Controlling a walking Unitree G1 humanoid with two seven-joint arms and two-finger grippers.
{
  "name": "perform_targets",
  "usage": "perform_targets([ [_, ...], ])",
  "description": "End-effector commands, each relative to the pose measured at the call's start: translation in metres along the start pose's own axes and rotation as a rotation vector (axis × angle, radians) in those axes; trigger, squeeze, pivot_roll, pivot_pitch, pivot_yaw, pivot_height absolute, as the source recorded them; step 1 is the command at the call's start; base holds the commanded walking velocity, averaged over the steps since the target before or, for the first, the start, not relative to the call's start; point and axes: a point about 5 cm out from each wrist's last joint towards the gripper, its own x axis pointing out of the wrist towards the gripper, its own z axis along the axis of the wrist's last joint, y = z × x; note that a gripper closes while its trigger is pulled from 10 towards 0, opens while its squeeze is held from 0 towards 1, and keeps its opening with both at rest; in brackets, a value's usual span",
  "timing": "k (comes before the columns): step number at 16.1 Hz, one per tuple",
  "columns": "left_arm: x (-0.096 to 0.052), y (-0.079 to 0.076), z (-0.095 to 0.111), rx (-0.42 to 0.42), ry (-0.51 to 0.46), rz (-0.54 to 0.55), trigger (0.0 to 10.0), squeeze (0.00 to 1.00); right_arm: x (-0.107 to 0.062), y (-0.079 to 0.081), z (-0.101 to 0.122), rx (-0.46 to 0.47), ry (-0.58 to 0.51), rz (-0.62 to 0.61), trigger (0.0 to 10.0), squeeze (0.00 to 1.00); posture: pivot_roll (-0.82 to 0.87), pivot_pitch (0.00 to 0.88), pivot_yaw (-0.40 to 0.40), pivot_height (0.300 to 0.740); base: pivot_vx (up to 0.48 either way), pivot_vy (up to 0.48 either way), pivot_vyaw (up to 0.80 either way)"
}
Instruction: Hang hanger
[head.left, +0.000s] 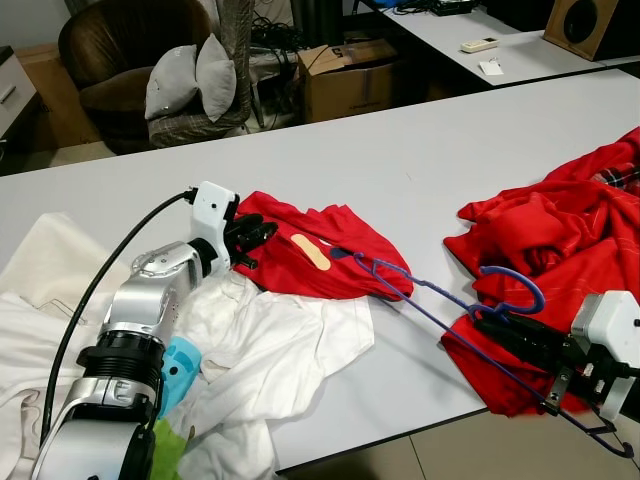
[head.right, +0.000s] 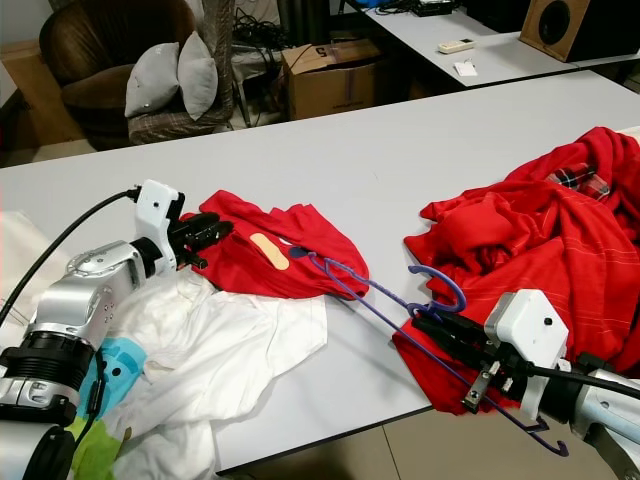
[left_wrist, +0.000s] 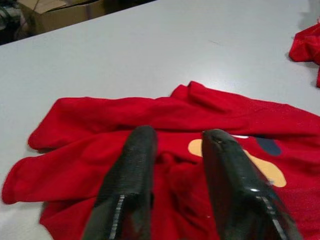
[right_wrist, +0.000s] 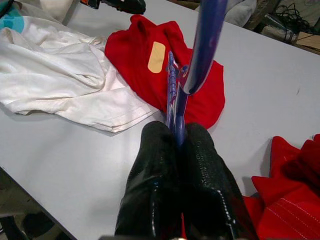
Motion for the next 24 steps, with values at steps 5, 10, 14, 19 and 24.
perform_targets([
  [5, 0.005, -0.006, -0.002, -0.002, 0.026, -0.013, 10.0, 1.0, 0.0, 0.0, 0.002, -0.011, -0.003, 0.01, 10.0, 0.0, -0.17, 0.0, 0.103, 0.74, 0.0, 0.0, 0.0],
  [10, 0.008, -0.003, -0.02, 0.051, 0.122, 0.047, 10.0, 0.0, 0.0, 0.0, 0.002, -0.012, -0.002, 0.013, 10.0, 0.0, -0.17, 0.0, 0.107, 0.74, 0.0, 0.0, 0.0],
  [14, 0.011, -0.007, -0.024, 0.022, 0.118, 0.038, 3.0, 0.0, 0.001, 0.001, 0.003, -0.014, -0.002, 0.016, 10.0, 0.0, -0.17, 0.0, 0.105, 0.74, 0.0, 0.0, 0.0],
  [19, 0.014, -0.01, -0.026, 0.011, 0.119, 0.023, 0.0, 0.0, 0.0, 0.002, 0.003, -0.013, -0.002, 0.014, 10.0, 0.0, -0.17, 0.0, 0.108, 0.74, 0.0, 0.0, 0.0],
  [24, 0.016, -0.011, -0.025, -0.006, 0.087, 0.014, 0.0, 0.0, 0.0, 0.002, 0.001, -0.01, -0.001, 0.017, 10.0, 0.0, -0.17, 0.0, 0.107, 0.74, 0.0, 0.0, 0.0],
])
